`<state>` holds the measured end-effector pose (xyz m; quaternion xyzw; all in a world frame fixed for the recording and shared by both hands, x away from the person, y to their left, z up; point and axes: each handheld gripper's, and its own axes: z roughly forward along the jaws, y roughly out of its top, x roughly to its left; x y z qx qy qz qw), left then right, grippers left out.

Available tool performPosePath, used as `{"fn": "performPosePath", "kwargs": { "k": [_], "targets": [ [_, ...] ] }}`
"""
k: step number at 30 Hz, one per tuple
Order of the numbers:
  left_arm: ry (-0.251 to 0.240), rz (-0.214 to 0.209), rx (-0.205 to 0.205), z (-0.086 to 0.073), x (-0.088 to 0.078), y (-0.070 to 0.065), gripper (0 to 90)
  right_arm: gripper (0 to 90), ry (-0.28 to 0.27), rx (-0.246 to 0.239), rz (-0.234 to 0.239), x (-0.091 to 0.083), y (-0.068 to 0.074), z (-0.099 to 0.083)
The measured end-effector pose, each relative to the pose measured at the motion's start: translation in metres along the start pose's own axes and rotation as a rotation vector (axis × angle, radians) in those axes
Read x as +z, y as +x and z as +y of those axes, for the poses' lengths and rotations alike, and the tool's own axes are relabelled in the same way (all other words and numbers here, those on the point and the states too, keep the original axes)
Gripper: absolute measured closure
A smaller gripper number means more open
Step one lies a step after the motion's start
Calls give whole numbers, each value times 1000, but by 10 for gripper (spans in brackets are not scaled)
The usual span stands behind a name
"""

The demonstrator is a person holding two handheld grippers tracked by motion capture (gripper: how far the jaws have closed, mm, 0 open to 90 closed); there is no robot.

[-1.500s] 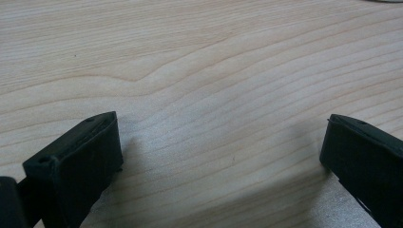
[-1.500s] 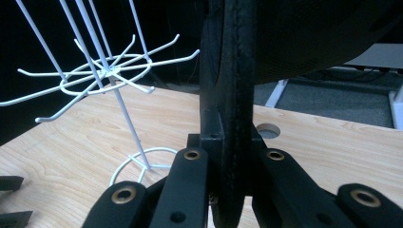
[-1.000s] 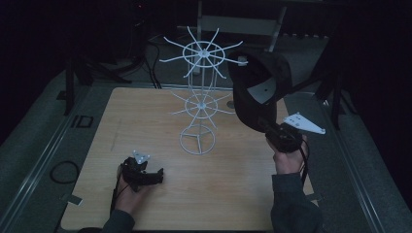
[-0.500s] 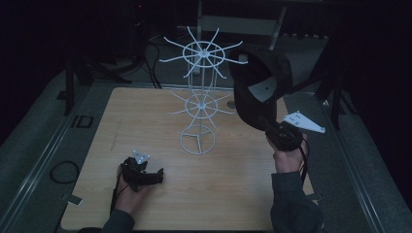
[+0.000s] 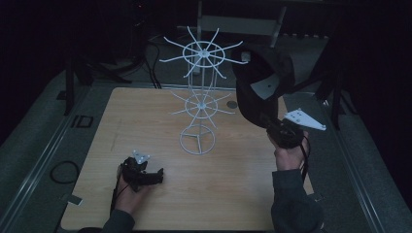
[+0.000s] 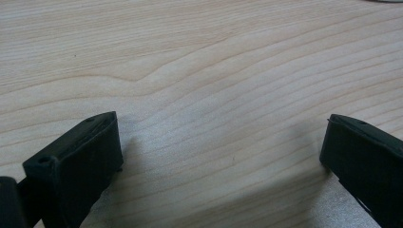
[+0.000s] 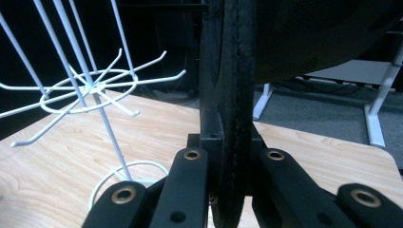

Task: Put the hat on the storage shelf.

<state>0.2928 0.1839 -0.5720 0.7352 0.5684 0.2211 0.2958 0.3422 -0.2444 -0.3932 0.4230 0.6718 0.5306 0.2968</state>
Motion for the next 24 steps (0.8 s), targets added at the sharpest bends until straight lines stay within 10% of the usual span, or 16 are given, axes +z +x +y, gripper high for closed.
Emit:
{"fn": "performPosePath", "kwargs": {
  "k": [24],
  "targets": [
    [0, 0, 0, 0, 0, 0, 1, 866, -42, 3, -7, 1, 1, 9]
  ]
}}
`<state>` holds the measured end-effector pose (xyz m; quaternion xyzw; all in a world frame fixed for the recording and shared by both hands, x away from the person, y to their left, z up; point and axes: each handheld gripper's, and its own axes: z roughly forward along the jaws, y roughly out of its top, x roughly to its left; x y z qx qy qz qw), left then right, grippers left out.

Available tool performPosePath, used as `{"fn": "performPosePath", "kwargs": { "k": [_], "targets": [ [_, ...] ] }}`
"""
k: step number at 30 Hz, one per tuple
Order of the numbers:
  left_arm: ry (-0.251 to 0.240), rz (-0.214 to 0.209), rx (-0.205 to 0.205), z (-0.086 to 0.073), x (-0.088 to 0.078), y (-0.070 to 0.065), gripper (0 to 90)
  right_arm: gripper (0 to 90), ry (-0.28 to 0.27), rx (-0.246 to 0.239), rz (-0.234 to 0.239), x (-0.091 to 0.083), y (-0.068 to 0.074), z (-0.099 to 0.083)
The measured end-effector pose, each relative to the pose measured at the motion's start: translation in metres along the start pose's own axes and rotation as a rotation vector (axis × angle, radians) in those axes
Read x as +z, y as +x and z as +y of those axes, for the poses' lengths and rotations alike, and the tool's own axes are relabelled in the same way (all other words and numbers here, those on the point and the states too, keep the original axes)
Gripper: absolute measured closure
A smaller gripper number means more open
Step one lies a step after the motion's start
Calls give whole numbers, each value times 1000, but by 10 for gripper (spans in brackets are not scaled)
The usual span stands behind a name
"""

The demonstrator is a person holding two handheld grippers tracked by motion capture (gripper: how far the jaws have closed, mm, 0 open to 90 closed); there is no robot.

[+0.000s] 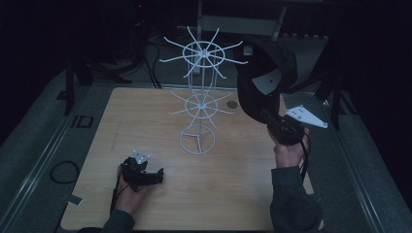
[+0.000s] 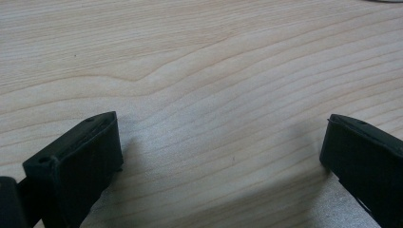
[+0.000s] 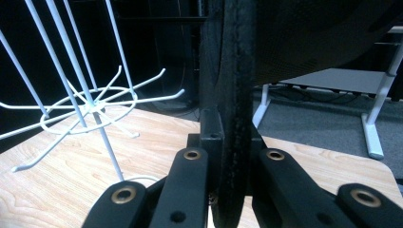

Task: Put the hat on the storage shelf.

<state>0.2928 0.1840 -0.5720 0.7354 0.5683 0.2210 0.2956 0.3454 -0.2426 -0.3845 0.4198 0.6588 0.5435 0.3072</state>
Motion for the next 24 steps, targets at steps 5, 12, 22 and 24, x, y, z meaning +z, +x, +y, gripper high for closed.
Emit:
{"fn": "performPosePath", "kwargs": {
  "k": [5, 12, 22, 24],
  "targets": [
    [0, 0, 0, 0, 0, 0, 1, 866, -4, -18, -12, 0, 4, 3],
    [0, 0, 0, 0, 0, 0, 1, 866, -14, -35, -14, -1, 8, 6],
    [0, 0, 0, 0, 0, 0, 1, 866, -21, -127, -32, -3, 21, 5],
    [0, 0, 0, 0, 0, 0, 1, 866, -20, -144, -33, -3, 24, 4]
  ]
}}
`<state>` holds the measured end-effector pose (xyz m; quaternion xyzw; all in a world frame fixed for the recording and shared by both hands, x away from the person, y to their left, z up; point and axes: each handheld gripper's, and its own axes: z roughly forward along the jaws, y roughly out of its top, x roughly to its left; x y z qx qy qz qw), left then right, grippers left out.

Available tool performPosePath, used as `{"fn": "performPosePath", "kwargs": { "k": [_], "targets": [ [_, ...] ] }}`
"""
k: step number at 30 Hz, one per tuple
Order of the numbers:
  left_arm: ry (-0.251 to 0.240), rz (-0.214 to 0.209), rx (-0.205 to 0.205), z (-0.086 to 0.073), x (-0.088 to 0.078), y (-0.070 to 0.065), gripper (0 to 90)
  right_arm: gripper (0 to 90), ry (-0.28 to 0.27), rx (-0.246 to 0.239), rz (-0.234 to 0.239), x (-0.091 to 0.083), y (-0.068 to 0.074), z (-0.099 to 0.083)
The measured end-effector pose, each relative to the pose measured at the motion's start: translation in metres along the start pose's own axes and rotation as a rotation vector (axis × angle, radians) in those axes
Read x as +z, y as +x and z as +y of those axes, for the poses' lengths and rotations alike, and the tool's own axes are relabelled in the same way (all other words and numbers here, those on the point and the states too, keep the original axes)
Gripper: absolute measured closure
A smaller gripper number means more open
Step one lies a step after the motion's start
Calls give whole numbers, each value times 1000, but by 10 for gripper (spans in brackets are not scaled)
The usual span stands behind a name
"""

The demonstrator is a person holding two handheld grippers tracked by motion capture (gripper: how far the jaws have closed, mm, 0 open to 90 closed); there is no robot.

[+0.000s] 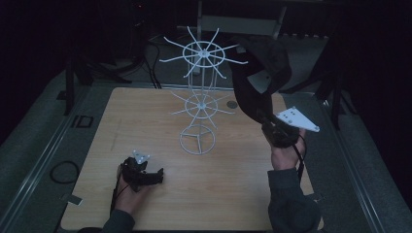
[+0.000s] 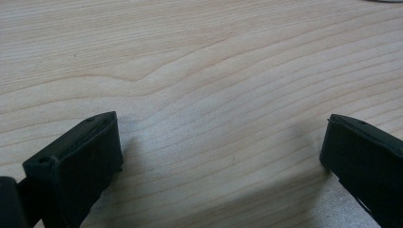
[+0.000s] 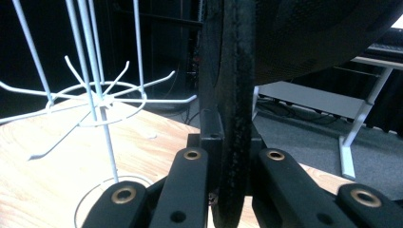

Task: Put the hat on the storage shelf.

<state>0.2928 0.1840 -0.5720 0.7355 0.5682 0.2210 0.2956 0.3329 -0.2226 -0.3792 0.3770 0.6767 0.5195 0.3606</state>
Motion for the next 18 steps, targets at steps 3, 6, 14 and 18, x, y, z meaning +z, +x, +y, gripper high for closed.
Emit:
{"fn": "performPosePath", "kwargs": {
  "k": [3, 6, 14, 18],
  "targets": [
    [0, 0, 0, 0, 0, 0, 1, 866, 8, -19, 2, 1, 4, -2],
    [0, 0, -1, 0, 0, 0, 1, 866, 15, -28, 12, 3, 7, -6],
    [-1, 0, -1, 0, 0, 0, 1, 833, 49, -29, 59, 6, 7, -17],
    [0, 0, 0, 0, 0, 0, 1, 685, 40, -25, 69, 4, 6, -17]
  ]
}}
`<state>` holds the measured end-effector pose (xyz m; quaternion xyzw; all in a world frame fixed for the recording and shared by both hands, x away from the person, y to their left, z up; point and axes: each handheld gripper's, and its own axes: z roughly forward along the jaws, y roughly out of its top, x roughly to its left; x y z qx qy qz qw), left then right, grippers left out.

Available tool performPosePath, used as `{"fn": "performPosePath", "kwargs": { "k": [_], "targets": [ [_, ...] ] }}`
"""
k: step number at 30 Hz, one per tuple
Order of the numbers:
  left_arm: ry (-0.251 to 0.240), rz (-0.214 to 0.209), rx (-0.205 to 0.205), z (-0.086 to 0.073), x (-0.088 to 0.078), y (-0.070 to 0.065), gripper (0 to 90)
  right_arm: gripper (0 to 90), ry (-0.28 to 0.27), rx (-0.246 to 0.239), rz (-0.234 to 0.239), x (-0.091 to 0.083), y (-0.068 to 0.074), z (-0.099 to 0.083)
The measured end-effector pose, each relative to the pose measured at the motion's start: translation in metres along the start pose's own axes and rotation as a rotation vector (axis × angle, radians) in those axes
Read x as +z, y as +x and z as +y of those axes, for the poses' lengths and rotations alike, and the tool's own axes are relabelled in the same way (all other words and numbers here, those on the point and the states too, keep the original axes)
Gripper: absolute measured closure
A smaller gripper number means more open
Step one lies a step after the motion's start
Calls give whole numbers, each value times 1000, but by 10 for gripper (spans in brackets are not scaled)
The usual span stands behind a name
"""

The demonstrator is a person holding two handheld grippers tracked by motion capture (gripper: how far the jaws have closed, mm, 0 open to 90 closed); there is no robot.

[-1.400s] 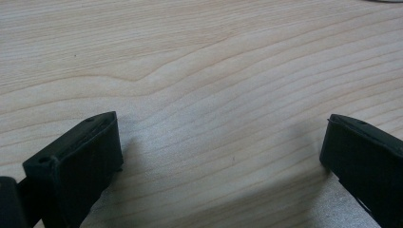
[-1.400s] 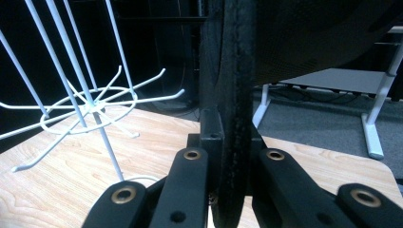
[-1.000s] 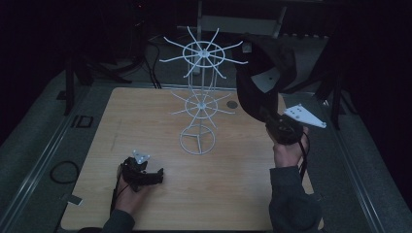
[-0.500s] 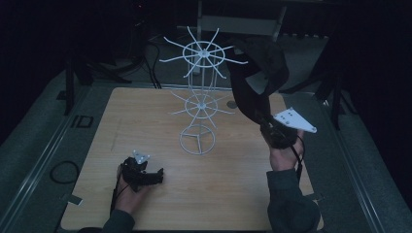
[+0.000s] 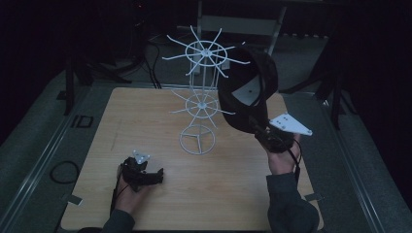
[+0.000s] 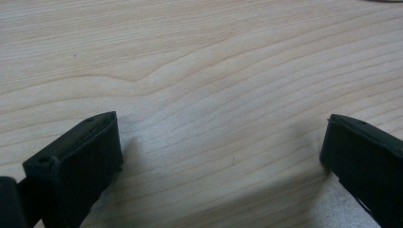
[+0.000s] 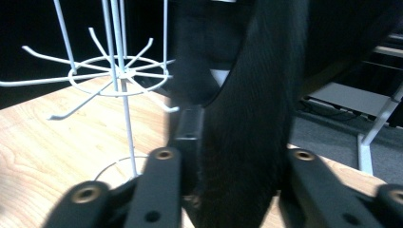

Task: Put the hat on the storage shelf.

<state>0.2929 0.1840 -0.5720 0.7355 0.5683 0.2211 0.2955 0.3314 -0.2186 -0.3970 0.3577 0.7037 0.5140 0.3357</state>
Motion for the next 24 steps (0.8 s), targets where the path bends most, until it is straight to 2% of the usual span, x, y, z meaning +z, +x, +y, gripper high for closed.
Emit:
{"fn": "performPosePath", "kwargs": {
  "k": [5, 7, 10, 11, 13, 17, 24],
  "targets": [
    [0, 0, 0, 0, 0, 0, 1, 553, 8, -1, 8, -1, 1, 0],
    [-1, 0, -1, 0, 0, 0, 1, 472, 10, 18, 12, -1, 0, 0],
    [0, 0, 0, 0, 0, 0, 1, 347, 45, 54, 5, 0, -3, -2],
    [0, 0, 0, 0, 0, 0, 1, 293, 47, 59, -14, 0, -3, -3],
    [0, 0, 0, 0, 0, 0, 1, 247, 52, 75, -32, 1, -6, -6],
    [-1, 0, -1, 0, 0, 0, 1, 197, 59, 84, -30, 0, -8, -8],
    [0, -2, 2, 0, 0, 0, 1, 177, 59, 74, -19, -2, -8, -11]
  ]
}}
